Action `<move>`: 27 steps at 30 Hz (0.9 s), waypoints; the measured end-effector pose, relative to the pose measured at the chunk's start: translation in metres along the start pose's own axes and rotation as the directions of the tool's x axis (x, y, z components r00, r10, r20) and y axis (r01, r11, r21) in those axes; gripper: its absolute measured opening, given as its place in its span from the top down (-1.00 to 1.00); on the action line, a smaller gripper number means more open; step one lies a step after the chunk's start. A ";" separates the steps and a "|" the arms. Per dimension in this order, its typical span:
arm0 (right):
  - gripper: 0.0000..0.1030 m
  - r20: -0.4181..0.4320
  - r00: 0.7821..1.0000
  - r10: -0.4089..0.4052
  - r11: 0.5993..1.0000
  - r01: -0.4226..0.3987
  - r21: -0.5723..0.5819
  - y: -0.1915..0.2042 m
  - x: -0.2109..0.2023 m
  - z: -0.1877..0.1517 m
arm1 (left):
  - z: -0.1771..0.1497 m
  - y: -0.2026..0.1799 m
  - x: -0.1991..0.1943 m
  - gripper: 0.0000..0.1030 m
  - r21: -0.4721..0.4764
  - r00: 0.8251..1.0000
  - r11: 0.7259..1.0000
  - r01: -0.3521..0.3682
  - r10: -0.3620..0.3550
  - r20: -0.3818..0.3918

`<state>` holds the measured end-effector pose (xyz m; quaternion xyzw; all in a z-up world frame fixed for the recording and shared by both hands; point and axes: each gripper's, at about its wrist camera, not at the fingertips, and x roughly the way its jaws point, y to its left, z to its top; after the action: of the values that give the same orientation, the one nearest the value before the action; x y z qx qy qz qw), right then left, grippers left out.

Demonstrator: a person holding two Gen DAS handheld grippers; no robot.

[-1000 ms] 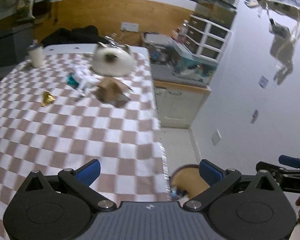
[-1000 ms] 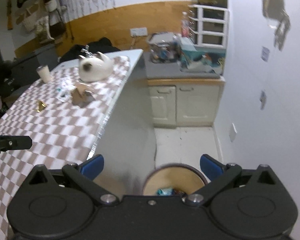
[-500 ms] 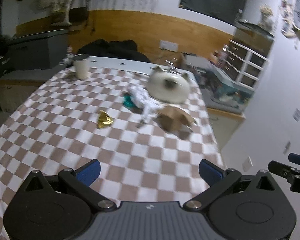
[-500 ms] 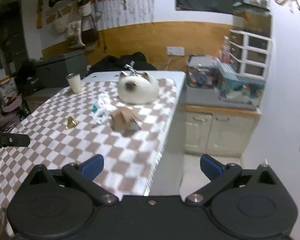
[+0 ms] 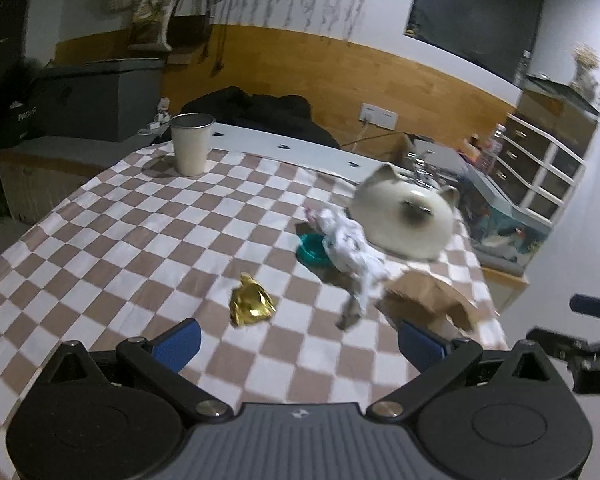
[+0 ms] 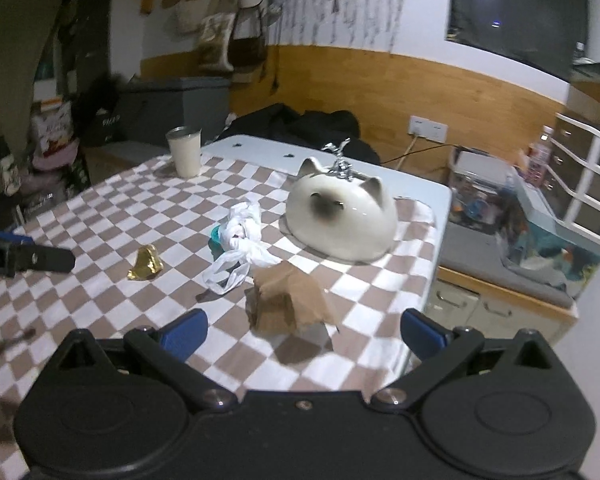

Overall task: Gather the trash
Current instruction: 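Grasp the brown paper piece with right tool while left tool grasps gold wrapper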

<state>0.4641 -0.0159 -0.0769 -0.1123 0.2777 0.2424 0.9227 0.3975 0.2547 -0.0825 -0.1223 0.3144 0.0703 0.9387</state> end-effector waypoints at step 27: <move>-0.53 -0.178 0.984 0.015 0.987 -0.043 -0.155 0.016 0.163 0.007 | -0.005 0.025 0.145 0.17 0.065 0.995 0.995 -0.077 0.081 -0.056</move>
<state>0.5782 0.0629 -0.1649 -0.2023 0.3399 0.2665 0.8789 0.5043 0.2854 -0.1795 -0.0821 0.3483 0.0940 0.9290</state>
